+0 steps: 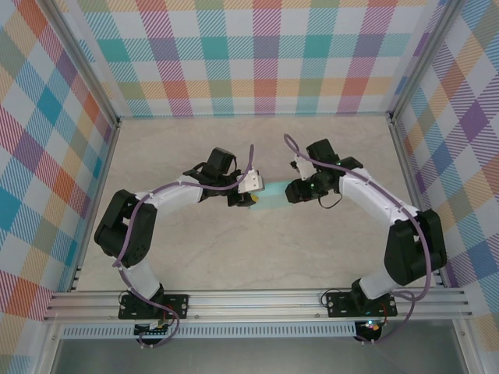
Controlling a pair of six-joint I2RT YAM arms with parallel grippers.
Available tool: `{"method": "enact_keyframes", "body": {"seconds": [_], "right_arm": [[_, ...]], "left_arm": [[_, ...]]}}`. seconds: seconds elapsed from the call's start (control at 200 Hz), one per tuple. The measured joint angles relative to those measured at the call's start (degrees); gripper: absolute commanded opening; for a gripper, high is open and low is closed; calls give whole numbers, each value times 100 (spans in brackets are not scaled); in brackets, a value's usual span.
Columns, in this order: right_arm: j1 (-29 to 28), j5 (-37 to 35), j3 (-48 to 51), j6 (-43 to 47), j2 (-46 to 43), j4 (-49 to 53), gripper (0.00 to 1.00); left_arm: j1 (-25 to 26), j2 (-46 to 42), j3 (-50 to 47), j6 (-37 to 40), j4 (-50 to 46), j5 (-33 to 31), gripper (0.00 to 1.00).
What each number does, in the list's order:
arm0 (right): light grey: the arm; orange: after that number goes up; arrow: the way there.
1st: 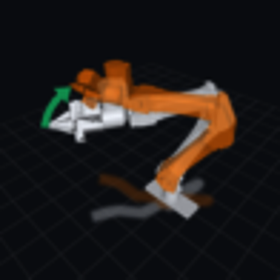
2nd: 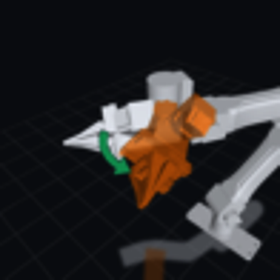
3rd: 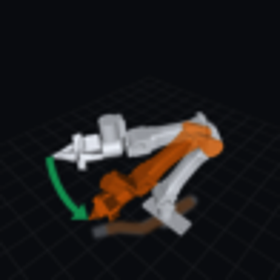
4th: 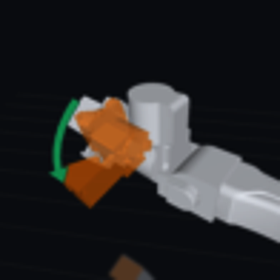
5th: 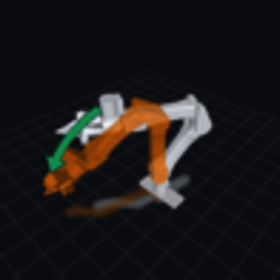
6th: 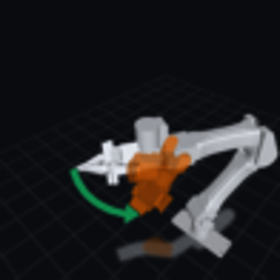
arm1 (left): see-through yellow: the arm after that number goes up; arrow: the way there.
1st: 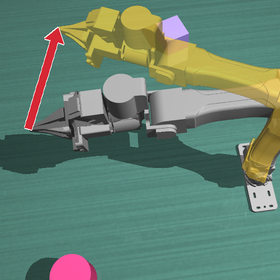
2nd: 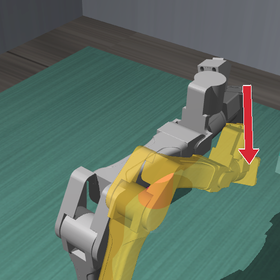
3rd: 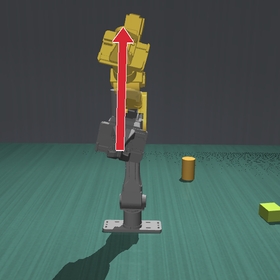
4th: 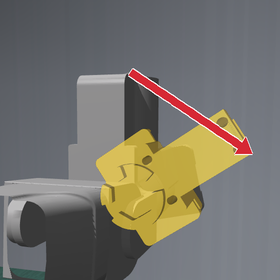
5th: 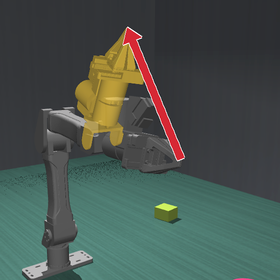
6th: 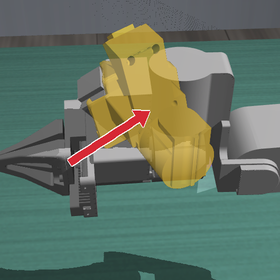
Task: Fold the paper box
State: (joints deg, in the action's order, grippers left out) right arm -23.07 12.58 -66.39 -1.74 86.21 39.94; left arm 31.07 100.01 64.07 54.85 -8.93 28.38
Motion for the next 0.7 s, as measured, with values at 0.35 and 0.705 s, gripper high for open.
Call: {"method": "enact_keyframes", "body": {"seconds": [0.35,0.705], "right_arm": [[739,466,11,-3377,-363,-262,72],[487,1106,435,-7674,-24,-1298,69]], "left_arm": [[26,35,44,-59,20,-44,43],[162,87,68,-343,201,-243,43]]}}
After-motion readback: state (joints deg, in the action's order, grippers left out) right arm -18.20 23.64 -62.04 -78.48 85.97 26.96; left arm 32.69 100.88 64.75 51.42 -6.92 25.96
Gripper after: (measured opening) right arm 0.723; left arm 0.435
